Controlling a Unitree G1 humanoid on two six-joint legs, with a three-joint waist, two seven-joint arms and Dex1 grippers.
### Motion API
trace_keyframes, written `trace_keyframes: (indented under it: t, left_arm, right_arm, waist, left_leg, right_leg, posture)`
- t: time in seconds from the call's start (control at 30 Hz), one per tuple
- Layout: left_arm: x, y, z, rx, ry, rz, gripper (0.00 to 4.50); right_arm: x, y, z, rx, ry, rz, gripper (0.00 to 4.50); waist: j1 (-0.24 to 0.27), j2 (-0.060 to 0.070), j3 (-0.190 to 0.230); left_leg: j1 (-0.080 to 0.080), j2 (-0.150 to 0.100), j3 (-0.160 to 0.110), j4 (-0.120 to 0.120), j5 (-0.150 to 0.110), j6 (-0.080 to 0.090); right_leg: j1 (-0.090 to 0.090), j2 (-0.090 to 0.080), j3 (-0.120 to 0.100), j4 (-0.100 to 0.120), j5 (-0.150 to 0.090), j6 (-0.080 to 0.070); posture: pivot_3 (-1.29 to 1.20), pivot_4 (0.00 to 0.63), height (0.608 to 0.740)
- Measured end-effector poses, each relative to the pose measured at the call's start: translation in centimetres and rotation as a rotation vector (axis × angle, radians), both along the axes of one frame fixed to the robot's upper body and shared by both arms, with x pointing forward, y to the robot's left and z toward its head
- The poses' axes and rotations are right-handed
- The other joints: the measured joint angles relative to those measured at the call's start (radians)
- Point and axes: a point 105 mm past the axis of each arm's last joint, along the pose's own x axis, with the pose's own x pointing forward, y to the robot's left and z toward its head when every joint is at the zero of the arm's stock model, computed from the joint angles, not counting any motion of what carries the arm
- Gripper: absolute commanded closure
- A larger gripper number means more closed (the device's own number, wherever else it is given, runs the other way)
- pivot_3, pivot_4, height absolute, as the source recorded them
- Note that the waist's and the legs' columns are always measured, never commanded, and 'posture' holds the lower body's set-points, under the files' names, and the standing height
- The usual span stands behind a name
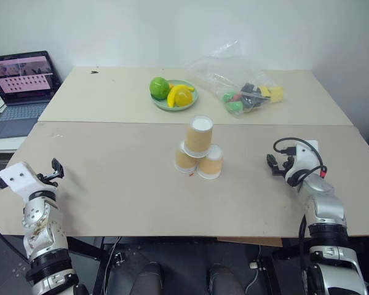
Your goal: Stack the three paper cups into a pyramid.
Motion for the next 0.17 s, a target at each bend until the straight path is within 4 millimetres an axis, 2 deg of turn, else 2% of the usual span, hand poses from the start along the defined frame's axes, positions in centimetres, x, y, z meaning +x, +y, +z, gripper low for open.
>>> trace_keyframes:
  t: [0.17]
  left_arm:
    - [0.0, -0.3, 0.1, -0.004, -0.027, 0.002, 0.03]
  right_arm:
    - [0.0, -0.3, -1.4, 0.046, 0.021, -0.037, 0.00]
  waist:
    - [-0.004, 0.000, 0.000]
  left_leg:
    - [0.001, 0.000, 0.000, 0.000, 0.000, 0.000]
  right_leg:
    - [0.000, 0.000, 0.000, 0.000, 0.000, 0.000]
  posture:
    - [0.00, 0.150, 0.740]
